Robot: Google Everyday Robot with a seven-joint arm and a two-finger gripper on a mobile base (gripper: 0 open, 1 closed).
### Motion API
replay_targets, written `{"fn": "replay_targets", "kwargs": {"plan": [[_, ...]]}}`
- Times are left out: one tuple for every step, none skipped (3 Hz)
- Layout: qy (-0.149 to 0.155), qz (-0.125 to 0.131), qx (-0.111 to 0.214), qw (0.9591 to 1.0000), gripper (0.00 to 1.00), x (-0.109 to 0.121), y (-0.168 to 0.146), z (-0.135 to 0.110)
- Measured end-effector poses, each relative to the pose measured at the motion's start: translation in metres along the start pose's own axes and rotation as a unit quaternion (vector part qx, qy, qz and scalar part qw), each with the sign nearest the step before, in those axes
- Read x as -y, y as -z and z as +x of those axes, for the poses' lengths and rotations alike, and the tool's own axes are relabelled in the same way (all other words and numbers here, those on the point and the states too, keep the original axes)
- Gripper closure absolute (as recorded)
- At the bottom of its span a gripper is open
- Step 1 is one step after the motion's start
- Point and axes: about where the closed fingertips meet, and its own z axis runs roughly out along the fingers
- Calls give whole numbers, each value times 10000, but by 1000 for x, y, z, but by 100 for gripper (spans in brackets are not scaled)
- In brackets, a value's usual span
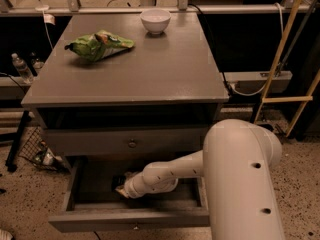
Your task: Pick rxbar blueberry from middle drawer and place on counter
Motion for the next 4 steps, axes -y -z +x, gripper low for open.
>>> {"fn": "replay_targets", "kwargs": {"plan": [[0,0,0,10000,100,0,1,-1],[1,0,1,10000,100,0,2,-2],[1,0,1,10000,100,0,2,-2],[1,0,2,10000,100,0,2,-2]]}}
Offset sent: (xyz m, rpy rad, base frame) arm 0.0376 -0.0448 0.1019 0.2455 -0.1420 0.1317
